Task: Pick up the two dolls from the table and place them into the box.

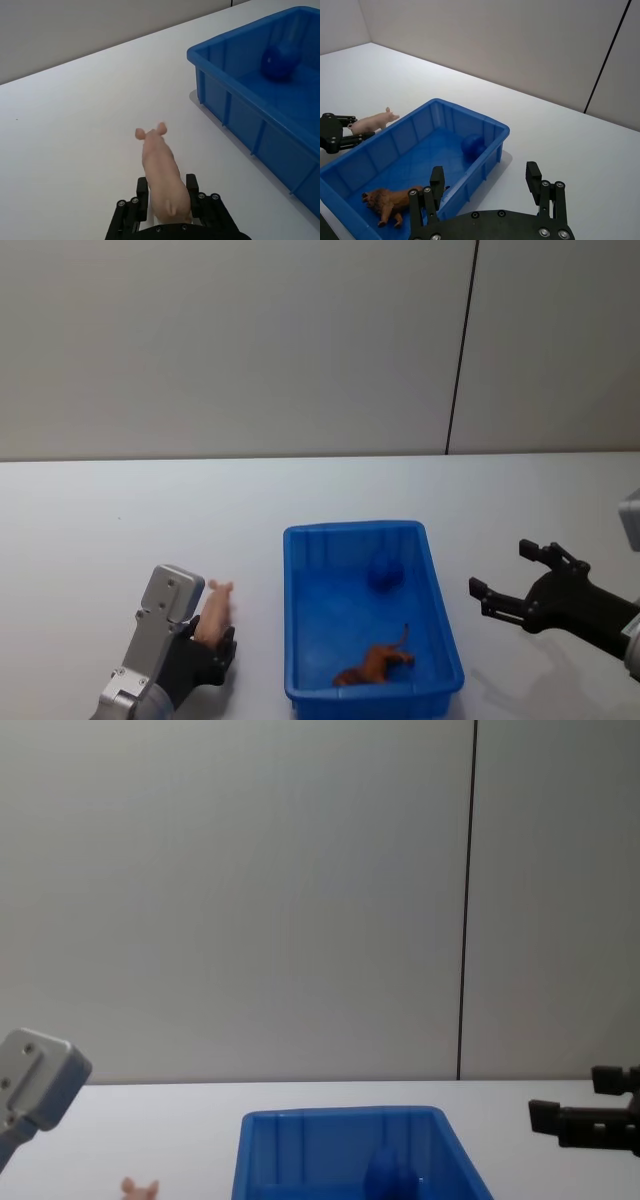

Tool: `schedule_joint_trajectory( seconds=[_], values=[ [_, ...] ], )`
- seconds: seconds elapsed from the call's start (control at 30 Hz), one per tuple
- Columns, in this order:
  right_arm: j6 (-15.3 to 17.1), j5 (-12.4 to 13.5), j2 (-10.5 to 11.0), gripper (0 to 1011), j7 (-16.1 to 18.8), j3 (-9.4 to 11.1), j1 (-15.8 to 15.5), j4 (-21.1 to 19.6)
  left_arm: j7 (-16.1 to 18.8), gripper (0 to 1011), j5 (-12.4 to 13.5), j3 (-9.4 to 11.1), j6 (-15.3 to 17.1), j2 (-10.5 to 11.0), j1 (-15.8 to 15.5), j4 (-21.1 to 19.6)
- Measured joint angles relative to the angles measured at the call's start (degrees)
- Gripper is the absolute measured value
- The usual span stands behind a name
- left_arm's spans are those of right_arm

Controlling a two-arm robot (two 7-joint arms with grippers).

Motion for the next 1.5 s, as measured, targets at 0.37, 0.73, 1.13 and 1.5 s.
schedule_joint_trajectory(
  seconds=[0.37, 0.73, 1.13, 1.5],
  values=[
    [0.0, 0.0, 0.0, 1001, 0.0, 0.0, 0.0, 0.0, -0.73, 391, 1.55, -0.45, -0.23, -0.23, -0.54, -0.77],
    [0.0, 0.0, 0.0, 1001, 0.0, 0.0, 0.0, 0.0, -3.61, 391, 4.79, -0.88, -2.43, -1.44, -3.03, -3.01],
    [0.0, 0.0, 0.0, 1001, 0.0, 0.0, 0.0, 0.0, -9.76, 395, 8.19, -0.12, -4.78, -5.07, -7.6, -3.67],
    [0.0, 0.0, 0.0, 1001, 0.0, 0.0, 0.0, 0.0, -13.07, 718, 9.5, 0.8, -5.21, -7.65, -10.02, -2.81]
  ],
)
